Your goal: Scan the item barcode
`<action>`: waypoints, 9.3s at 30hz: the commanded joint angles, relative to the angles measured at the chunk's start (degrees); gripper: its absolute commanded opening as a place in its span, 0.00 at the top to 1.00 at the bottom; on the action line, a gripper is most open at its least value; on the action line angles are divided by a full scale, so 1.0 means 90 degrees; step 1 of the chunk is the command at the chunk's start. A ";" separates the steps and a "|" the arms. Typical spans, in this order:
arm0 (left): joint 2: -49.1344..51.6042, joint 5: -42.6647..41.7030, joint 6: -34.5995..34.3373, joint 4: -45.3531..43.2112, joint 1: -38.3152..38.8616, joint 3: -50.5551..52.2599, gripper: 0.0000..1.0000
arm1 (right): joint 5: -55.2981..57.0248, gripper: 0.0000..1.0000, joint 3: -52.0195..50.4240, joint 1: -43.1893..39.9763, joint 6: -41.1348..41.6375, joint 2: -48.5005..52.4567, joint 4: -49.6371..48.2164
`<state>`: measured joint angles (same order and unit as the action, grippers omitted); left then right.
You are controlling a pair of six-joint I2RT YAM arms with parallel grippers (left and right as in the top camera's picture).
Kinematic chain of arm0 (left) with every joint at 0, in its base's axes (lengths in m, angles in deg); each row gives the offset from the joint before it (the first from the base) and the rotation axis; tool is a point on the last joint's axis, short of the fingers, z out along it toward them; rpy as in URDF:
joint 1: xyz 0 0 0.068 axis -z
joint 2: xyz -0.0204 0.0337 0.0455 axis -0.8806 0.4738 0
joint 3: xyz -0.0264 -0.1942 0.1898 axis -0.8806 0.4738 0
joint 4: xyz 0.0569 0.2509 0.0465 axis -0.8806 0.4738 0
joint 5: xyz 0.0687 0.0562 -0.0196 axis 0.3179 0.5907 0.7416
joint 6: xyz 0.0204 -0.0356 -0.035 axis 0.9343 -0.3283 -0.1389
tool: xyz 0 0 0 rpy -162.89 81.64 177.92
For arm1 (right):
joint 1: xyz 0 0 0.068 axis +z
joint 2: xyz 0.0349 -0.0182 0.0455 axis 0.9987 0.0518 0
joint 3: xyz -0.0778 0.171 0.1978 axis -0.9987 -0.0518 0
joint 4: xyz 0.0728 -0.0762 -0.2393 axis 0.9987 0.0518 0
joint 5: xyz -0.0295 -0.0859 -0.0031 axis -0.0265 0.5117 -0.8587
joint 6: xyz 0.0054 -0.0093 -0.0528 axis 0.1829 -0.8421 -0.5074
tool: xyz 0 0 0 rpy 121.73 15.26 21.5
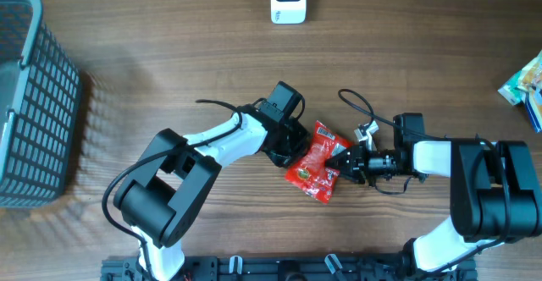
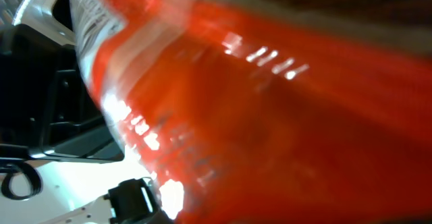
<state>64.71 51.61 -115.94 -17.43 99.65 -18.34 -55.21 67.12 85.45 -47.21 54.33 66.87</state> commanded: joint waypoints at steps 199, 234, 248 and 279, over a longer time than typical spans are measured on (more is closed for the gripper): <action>-0.0879 0.2616 0.3500 0.1345 -0.2730 0.0214 0.00 | 0.5338 0.00 -0.0806 0.0255 -0.1083 -1.0103 0.1600; -0.0879 0.2613 0.3500 0.1348 -0.2730 0.0214 0.00 | 0.5807 0.00 -0.3342 -0.0134 -0.1467 -1.1409 -0.1460; -0.0879 0.2613 0.3500 0.1345 -0.2730 0.0214 0.00 | 0.6404 0.00 -0.3337 -0.0240 -0.2222 -1.1409 -0.1375; -0.0867 0.2616 0.3502 0.1445 -0.2727 0.0214 0.00 | 0.6356 0.00 -0.3337 -0.0238 -0.2208 -1.1407 -0.1404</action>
<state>56.91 73.97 -85.14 -5.02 75.45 -16.83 0.99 37.16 83.70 -67.55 -47.61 54.47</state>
